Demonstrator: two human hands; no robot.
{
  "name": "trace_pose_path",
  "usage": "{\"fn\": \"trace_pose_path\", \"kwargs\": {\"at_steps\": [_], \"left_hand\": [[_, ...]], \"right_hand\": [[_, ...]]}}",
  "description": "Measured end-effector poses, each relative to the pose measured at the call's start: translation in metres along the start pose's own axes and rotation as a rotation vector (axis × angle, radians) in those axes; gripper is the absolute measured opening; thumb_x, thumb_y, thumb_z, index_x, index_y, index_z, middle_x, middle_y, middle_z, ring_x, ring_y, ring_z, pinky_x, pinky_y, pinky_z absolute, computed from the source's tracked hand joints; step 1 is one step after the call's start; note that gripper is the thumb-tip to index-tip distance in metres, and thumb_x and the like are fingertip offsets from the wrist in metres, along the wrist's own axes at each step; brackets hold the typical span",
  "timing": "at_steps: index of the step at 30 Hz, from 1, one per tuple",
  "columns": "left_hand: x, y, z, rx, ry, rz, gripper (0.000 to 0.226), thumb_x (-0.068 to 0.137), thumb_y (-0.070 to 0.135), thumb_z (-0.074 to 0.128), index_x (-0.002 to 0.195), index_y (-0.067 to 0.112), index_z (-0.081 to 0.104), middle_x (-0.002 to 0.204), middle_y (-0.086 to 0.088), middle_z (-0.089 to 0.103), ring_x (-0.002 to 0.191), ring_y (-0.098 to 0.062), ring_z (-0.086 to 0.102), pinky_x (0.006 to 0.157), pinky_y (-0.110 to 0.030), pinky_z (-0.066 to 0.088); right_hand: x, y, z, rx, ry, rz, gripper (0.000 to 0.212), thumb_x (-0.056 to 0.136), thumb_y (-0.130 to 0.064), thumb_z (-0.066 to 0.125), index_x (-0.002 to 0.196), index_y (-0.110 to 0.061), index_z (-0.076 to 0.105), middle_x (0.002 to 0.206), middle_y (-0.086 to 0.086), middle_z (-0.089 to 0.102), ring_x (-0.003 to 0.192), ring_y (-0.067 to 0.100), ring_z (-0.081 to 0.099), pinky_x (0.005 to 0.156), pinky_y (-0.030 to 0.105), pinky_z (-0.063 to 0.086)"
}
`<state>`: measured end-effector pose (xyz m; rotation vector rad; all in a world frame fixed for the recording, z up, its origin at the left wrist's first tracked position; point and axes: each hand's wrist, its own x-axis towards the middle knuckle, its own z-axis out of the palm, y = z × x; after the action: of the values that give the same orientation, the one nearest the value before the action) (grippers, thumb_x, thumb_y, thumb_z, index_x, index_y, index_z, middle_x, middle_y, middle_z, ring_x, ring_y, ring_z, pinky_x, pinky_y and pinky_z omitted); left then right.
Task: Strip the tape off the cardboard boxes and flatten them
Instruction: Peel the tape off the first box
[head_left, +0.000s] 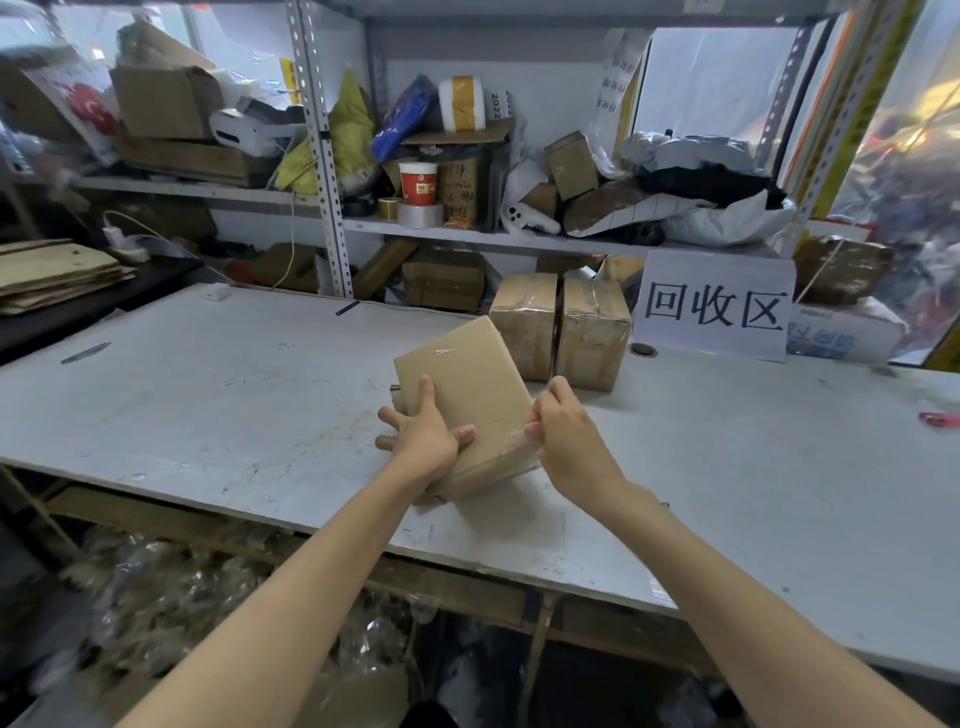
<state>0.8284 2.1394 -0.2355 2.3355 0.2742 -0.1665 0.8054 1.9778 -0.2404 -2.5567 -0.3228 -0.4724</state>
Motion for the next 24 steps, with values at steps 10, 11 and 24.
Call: {"fn": "trace_pose_path", "kwargs": {"at_steps": [10,11,24], "left_hand": [[0.006,-0.01,-0.009,-0.124,-0.055,0.019,0.092,0.082,0.065,0.061,0.151,0.052,0.0,0.14,-0.011,0.016,0.126,-0.045,0.037,0.105,-0.056,0.041],[0.006,-0.009,-0.009,-0.142,-0.059,0.02,0.093,0.079,0.07,0.06,0.151,0.052,0.003,0.142,-0.009,0.015,0.128,-0.046,0.036,0.106,-0.056,0.039],[0.016,-0.011,-0.017,-0.503,-0.028,-0.136,0.105,0.064,0.061,0.076,0.149,0.028,0.025,0.129,-0.011,0.038,0.11,-0.032,0.044,0.082,-0.043,0.042]], "right_hand": [[0.009,-0.006,-0.012,0.381,0.027,0.017,0.025,0.089,0.008,0.048,0.074,-0.012,0.049,0.086,0.009,0.056,0.076,0.014,0.049,0.062,0.01,0.039],[0.01,-0.009,-0.012,0.427,0.045,0.01,0.023,0.089,0.01,0.047,0.075,-0.008,0.05,0.085,0.012,0.058,0.074,0.014,0.05,0.06,0.008,0.04],[0.013,-0.026,-0.012,0.623,0.045,-0.044,0.03,0.087,0.015,0.045,0.072,-0.011,0.047,0.073,0.009,0.057,0.065,0.006,0.054,0.061,0.017,0.043]]}}
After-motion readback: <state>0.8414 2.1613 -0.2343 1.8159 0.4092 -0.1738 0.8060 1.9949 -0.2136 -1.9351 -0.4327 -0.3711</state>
